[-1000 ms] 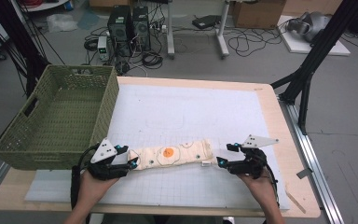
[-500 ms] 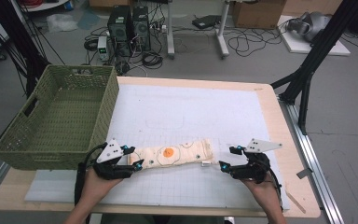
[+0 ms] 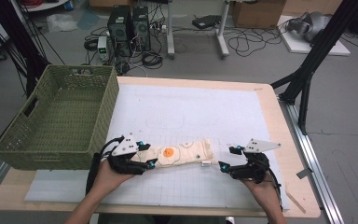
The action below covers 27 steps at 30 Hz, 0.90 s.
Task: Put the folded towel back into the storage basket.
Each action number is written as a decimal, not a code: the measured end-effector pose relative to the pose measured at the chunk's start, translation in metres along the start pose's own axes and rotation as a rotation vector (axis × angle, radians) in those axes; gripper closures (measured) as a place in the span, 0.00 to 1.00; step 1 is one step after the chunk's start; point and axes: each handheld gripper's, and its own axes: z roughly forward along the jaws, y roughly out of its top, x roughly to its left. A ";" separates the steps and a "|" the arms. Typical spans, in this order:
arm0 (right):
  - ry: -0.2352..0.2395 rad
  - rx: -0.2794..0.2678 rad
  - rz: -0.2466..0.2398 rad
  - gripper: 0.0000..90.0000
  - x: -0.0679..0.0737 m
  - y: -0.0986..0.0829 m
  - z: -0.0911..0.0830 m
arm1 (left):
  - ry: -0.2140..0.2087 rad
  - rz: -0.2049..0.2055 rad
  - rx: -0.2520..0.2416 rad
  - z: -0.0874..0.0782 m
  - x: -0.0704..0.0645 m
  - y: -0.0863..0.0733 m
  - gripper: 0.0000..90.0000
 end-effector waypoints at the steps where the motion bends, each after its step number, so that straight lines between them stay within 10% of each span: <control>1: -0.001 -0.001 0.000 0.27 0.000 0.000 0.000 | -0.004 0.005 0.004 0.003 0.000 0.002 0.45; 13: -0.005 -0.018 -0.001 0.25 -0.002 0.002 -0.001 | -0.061 0.076 0.051 0.034 0.005 0.027 0.43; 27: -0.005 -0.016 0.005 0.25 -0.002 0.000 -0.001 | -0.159 0.033 0.117 0.071 0.013 0.024 0.43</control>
